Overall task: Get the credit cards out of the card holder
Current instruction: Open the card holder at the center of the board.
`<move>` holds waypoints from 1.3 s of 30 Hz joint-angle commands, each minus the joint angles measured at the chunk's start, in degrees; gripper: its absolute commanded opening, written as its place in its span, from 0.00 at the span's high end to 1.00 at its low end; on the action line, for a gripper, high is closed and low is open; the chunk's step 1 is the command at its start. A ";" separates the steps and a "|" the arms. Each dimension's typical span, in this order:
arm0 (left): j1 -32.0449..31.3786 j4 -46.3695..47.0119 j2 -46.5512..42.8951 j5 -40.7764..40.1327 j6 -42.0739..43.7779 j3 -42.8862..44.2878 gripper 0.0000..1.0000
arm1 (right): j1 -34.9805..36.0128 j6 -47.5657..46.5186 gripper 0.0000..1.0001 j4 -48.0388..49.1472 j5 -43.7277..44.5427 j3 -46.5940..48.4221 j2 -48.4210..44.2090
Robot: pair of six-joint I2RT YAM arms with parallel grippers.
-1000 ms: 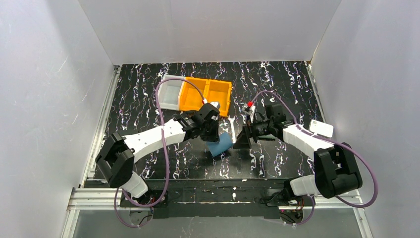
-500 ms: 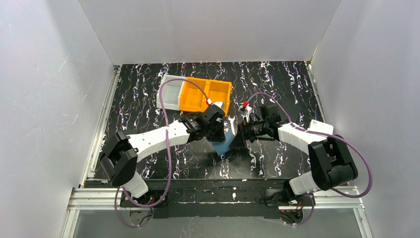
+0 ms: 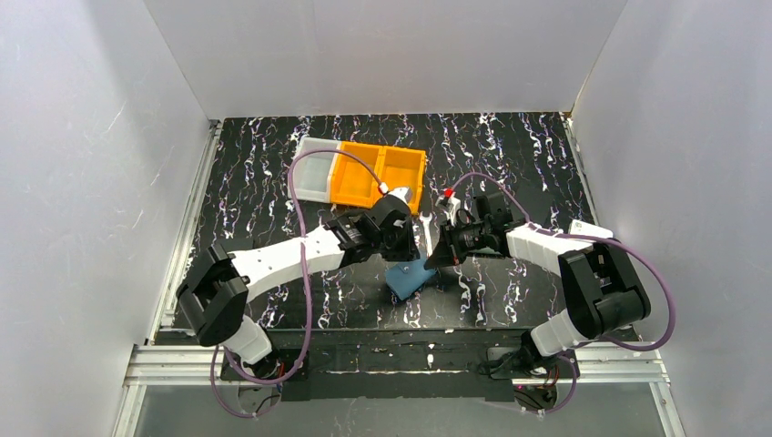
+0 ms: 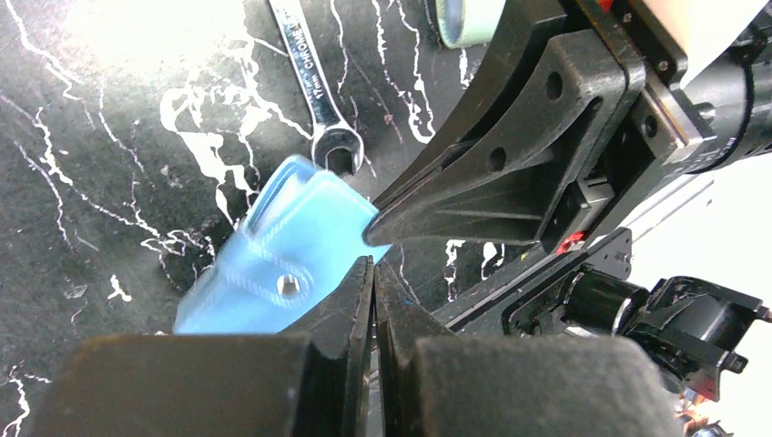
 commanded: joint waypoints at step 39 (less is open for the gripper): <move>-9.88 -3.78 6.50 -19.17 31.77 1.29 0.59 | 0.41 -4.43 0.99 -4.16 -5.59 3.03 3.41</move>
